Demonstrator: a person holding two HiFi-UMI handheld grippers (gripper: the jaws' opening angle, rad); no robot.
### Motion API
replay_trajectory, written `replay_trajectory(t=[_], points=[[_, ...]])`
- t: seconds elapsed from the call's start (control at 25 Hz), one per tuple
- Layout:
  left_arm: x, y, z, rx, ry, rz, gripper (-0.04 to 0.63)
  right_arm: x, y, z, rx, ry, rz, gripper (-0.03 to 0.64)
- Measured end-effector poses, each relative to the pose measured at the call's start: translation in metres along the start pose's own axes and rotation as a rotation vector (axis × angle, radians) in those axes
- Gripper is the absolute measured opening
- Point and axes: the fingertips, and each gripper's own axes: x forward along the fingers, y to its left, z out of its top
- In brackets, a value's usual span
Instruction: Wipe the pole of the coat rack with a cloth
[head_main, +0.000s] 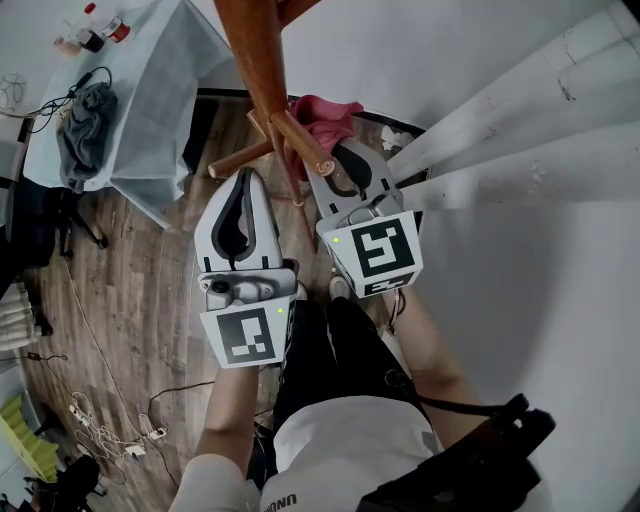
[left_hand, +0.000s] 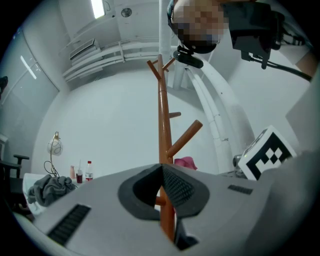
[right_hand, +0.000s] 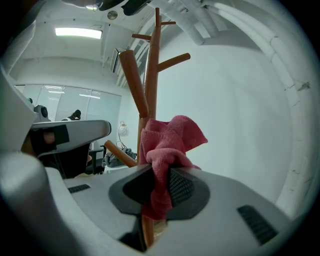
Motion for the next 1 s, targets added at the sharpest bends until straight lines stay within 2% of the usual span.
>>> replay_trajectory(t=[0.24,1.0], points=[[-0.005,-0.002,-0.023,-0.043,0.064,0.007,0.014,0.002,0.001,-0.013,-0.002,0.018,0.003,0.074],[-0.003,0.000,-0.072,-0.077,0.119,0.006,0.014,0.014,0.003,-0.052,0.000,0.071,0.024,0.074]])
